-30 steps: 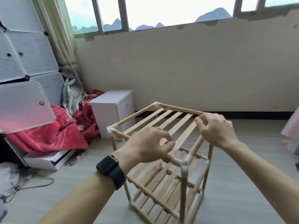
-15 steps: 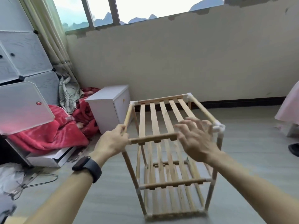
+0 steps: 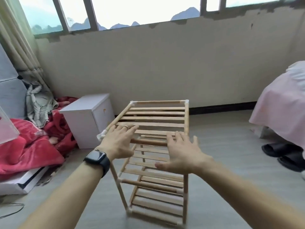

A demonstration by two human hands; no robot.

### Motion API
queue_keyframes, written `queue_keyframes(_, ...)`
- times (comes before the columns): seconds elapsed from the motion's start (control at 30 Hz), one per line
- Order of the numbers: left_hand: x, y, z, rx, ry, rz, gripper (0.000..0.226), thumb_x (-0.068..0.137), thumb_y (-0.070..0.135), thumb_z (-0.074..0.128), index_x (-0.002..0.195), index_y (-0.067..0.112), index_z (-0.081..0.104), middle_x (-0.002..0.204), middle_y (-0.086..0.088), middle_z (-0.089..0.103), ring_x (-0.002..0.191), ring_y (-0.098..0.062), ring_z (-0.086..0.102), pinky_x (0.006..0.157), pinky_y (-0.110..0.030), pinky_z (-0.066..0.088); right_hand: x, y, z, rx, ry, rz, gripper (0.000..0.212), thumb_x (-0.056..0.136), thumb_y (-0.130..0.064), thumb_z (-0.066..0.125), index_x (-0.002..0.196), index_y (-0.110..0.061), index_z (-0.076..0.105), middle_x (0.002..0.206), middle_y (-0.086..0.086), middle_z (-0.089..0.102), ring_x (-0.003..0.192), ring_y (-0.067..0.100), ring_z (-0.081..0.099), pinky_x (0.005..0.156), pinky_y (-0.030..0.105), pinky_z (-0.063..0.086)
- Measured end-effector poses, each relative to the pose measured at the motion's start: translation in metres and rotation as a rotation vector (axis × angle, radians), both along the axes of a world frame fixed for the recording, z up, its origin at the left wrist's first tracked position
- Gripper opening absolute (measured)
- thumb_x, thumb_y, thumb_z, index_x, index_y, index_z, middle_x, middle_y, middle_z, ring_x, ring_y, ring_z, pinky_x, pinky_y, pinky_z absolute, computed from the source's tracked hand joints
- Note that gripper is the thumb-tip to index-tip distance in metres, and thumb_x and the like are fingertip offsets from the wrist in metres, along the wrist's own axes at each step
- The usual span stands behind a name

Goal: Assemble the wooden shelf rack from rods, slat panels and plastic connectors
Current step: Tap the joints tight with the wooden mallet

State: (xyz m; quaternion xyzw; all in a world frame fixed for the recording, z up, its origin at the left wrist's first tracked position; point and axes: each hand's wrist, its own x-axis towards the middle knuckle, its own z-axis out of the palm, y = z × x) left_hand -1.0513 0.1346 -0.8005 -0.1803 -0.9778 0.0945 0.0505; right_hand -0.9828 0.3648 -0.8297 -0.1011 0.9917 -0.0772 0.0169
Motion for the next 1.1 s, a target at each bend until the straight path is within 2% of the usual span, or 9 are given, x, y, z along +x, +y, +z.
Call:
queue_keyframes(0.1,-0.023,-0.004,-0.006,-0.009,-0.053,0.055,0.085,0.083,0.047,0.054,0.159,0.031,0.017,0.163,0.003,0.029,0.153,-0.017,0.015,0.125,-0.047,0.010,-0.022,0.009,-0.009,0.053,0.103,-0.072,0.098,0.089,-0.051,0.058,0.160,-0.012,0.004,0.165,0.012,0.017,0.154,0.031,0.008,0.120,0.064,0.009)
queue_keyframes(0.17,-0.033,-0.008,-0.009,0.028,-0.074,0.081,0.082,0.079,0.046,0.053,0.155,0.035,0.025,0.155,0.004,0.040,0.147,-0.017,0.027,0.123,-0.045,0.017,-0.037,0.026,-0.010,0.050,0.174,-0.103,0.087,0.086,-0.036,0.056,0.159,-0.015,0.014,0.159,0.005,0.030,0.149,0.026,0.021,0.117,0.058,0.024)
queue_keyframes(0.27,-0.037,-0.010,-0.015,0.107,-0.042,-0.003,0.078,0.074,0.047,0.058,0.148,0.045,0.033,0.143,0.010,0.049,0.133,-0.016,0.041,0.114,-0.037,0.033,-0.057,0.047,-0.004,0.078,0.214,-0.129,0.057,0.080,-0.036,0.055,0.135,-0.023,0.047,0.136,0.001,0.044,0.131,0.024,0.038,0.099,0.047,0.041)
queue_keyframes(0.33,-0.036,-0.010,-0.020,0.095,-0.007,-0.064,0.075,0.074,0.057,0.058,0.145,0.048,0.036,0.138,0.011,0.053,0.129,-0.014,0.044,0.115,-0.037,0.030,-0.068,0.055,0.000,0.149,0.207,-0.127,0.045,0.079,-0.042,0.057,0.120,-0.025,0.049,0.124,0.000,0.046,0.117,0.022,0.042,0.091,0.044,0.040)
queue_keyframes(0.43,-0.031,-0.018,-0.030,0.082,0.042,-0.059,0.076,0.075,0.067,0.052,0.146,0.045,0.036,0.134,0.009,0.058,0.127,-0.015,0.048,0.116,-0.037,0.026,-0.078,0.064,0.003,0.147,0.177,-0.071,0.045,0.079,-0.040,0.057,0.120,-0.025,0.043,0.122,-0.004,0.049,0.110,0.018,0.047,0.092,0.041,0.040)
queue_keyframes(0.53,-0.023,-0.026,-0.036,0.151,0.105,-0.006,0.069,0.081,0.059,0.053,0.143,0.031,0.046,0.129,0.005,0.063,0.119,-0.018,0.056,0.108,-0.037,0.039,-0.082,0.070,0.008,0.126,0.114,-0.010,0.049,0.076,-0.042,0.058,0.120,-0.028,0.043,0.121,-0.007,0.053,0.102,0.015,0.049,0.085,0.038,0.043)
queue_keyframes(0.7,-0.021,-0.020,-0.039,0.185,0.177,0.000,0.058,0.086,0.057,0.055,0.134,0.026,0.054,0.120,0.003,0.066,0.105,-0.020,0.063,0.091,-0.037,0.050,-0.084,0.082,0.012,0.167,0.119,0.072,0.076,0.079,-0.058,0.060,0.146,-0.027,0.043,0.145,-0.011,0.048,0.133,0.015,0.047,0.101,0.040,0.048)
queue_keyframes(0.93,-0.025,-0.023,-0.041,0.212,0.207,-0.015,0.043,0.087,0.054,0.057,0.116,0.023,0.060,0.099,0.003,0.065,0.078,-0.018,0.058,0.076,-0.035,0.052,-0.088,0.075,0.011,0.186,0.207,0.066,0.069,0.072,-0.062,0.042,0.129,-0.026,0.057,0.128,-0.008,0.058,0.116,0.017,0.055,0.091,0.038,0.043)
queue_keyframes(1.1,-0.029,-0.022,-0.040,0.181,0.229,-0.017,0.035,0.086,0.050,0.058,0.108,0.023,0.061,0.086,0.008,0.057,0.067,-0.014,0.050,0.067,-0.027,0.044,-0.091,0.078,0.008,0.185,0.228,0.088,0.061,0.075,-0.057,0.045,0.125,-0.025,0.059,0.122,-0.007,0.060,0.109,0.019,0.057,0.090,0.038,0.045)
